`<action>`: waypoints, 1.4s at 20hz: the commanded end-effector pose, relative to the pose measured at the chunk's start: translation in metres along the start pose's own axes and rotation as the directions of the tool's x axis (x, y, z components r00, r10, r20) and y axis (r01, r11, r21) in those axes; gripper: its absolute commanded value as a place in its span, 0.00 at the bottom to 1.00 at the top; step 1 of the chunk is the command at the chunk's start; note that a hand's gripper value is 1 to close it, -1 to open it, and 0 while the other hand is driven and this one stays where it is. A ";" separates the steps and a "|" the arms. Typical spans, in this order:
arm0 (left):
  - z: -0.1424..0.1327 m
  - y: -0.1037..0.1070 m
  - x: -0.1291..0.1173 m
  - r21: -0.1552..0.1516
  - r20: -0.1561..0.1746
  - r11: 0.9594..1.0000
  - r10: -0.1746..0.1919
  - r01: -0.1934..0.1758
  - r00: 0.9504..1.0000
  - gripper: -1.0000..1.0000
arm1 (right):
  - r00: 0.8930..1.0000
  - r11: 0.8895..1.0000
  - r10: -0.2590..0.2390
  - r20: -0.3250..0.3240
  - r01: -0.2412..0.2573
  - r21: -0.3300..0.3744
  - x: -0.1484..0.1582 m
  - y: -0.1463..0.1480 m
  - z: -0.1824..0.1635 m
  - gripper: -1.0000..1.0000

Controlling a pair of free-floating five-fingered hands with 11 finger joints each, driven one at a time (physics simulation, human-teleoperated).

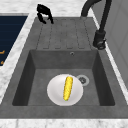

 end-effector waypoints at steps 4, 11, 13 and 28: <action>0.000 0.000 0.000 0.000 0.000 1.000 0.000 0.000 1.000 0.50 | 0.999 0.993 0.005 0.040 0.000 -0.121 0.006 0.003 -0.041 1.00; 0.000 0.000 0.000 0.000 0.000 1.000 0.000 0.000 1.000 0.50 | 0.998 0.977 -0.021 0.055 0.033 -0.211 0.012 0.003 -0.075 1.00; 0.000 0.000 0.000 0.000 0.000 1.000 0.000 0.000 1.000 0.50 | 0.998 0.976 -0.017 0.061 0.029 -0.216 0.013 0.005 -0.080 1.00; 0.000 0.000 0.000 0.000 0.000 1.000 0.000 0.000 1.000 0.50 | 1.000 0.984 -0.006 0.029 0.011 -0.178 -0.010 0.055 -0.090 0.00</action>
